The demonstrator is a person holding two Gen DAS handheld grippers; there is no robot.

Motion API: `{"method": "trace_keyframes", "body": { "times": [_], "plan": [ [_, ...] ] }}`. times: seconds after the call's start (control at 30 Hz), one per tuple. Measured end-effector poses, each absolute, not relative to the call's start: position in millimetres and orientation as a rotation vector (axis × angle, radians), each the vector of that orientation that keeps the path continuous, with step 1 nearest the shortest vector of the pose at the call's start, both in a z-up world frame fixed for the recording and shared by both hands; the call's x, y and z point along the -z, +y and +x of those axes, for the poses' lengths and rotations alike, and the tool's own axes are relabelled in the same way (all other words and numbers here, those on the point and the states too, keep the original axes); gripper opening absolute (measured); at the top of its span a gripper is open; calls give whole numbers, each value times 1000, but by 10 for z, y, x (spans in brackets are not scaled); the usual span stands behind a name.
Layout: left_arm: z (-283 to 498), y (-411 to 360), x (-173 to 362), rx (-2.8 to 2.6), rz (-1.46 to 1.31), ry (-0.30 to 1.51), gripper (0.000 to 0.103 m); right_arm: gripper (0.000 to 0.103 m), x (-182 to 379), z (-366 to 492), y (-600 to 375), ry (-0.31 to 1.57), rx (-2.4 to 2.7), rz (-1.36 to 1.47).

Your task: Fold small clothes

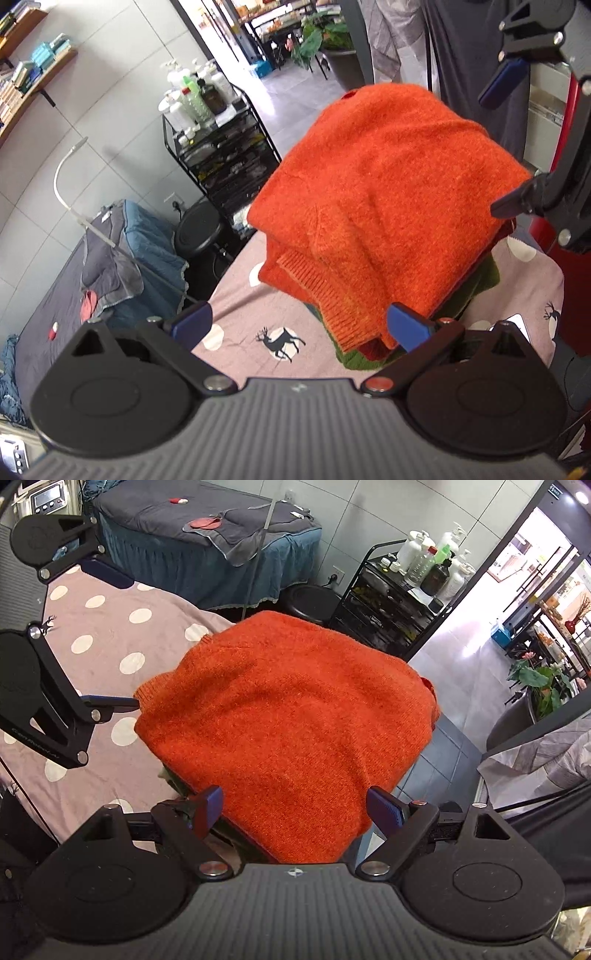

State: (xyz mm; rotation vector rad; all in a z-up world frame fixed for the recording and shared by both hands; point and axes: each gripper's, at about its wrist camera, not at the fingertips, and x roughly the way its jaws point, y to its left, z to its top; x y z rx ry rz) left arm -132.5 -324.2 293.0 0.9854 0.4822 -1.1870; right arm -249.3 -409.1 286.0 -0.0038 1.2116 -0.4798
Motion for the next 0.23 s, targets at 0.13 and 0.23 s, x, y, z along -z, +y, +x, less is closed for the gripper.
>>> {"method": "trace_keyframes", "body": {
  "times": [0.13, 0.23],
  "plan": [
    [-1343, -3191, -2953, 1203, 968, 464, 102, 103, -2852, -2497, -4080, 1217, 482, 0],
    [-1324, -3202, -2976, 1195, 958, 494, 103, 103, -2855, -2496, -4070, 1214, 482, 1]
  ]
}}
